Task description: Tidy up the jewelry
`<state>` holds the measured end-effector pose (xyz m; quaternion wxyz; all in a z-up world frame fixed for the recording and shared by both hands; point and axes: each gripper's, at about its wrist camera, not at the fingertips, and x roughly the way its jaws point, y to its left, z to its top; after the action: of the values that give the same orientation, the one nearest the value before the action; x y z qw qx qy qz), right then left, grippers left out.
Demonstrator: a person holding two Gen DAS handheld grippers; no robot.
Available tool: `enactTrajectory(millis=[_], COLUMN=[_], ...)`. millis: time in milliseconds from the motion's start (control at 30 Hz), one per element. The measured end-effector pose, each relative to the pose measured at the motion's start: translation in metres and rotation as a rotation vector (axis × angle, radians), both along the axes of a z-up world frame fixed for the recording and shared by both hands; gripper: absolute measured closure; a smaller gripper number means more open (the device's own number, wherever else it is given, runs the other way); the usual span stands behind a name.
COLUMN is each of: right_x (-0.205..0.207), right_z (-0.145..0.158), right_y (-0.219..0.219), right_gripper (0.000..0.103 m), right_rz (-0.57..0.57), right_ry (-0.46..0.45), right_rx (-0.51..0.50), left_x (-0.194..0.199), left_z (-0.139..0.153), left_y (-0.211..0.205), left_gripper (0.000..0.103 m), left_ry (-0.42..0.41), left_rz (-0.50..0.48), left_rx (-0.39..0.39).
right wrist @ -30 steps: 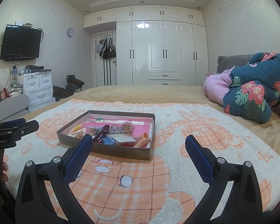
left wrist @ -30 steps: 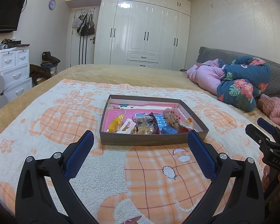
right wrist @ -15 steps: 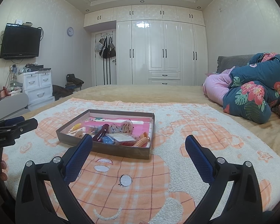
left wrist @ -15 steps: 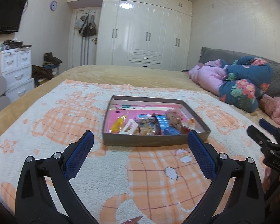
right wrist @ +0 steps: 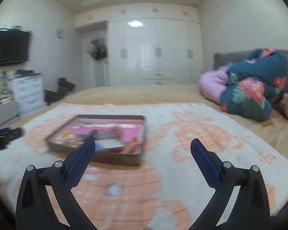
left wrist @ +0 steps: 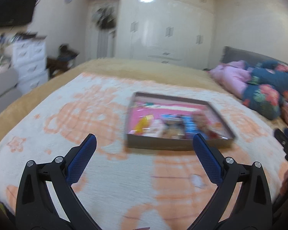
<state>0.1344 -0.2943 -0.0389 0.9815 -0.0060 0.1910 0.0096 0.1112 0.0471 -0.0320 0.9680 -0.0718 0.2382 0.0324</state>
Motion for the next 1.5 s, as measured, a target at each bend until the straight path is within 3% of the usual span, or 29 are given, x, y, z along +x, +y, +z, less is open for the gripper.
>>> enactTrajectory(millis=[100,167,233,333,367,433,467,567,1500], right_x=[0.057,0.112,0.157,0.193,0.201,0.199,0.198,0.194,0.197], right_z=[-0.013,-0.033,-0.054,-0.081,-0.091,-0.090,-0.091,-0.091,-0.091], right_y=[-0.038,-0.069,-0.097,-0.133,-0.146,-0.152,-0.151,-0.149,-0.150], right_gripper=[0.006,0.006,0.006,0.006,0.005,0.005,0.005,0.005,0.005], right_rz=[-0.134,-0.246,-0.298,-0.364,-0.365,-0.371,-0.372,-0.375,-0.374], right_ry=[0.132,0.302,0.447,0.575,0.619,0.604,0.600,0.599,0.601], right_rx=[-0.023,-0.092,-0.109,-0.041,0.046,0.094,0.089,0.074,0.080], left_x=[0.035,0.065,0.090,0.121,0.129,0.147,0.153,0.143,0.146], left_z=[-0.004,-0.012,-0.020,-0.039,-0.047,-0.077,-0.094,-0.087,-0.087], left_y=[0.060,0.107,0.145,0.188,0.197,0.218,0.228,0.229,0.228], left_gripper=[0.011,0.011,0.011,0.011,0.011,0.011,0.010,0.010,0.010], left_ry=[0.079,0.165,0.193,0.262,0.293,0.434,0.510,0.464,0.487], left_rz=[0.165,0.290,0.351,0.428,0.435,0.515,0.512,0.510,0.513], left_rx=[-0.022,-0.034,-0.018,0.019,0.014,0.051,0.010,-0.004,0.011])
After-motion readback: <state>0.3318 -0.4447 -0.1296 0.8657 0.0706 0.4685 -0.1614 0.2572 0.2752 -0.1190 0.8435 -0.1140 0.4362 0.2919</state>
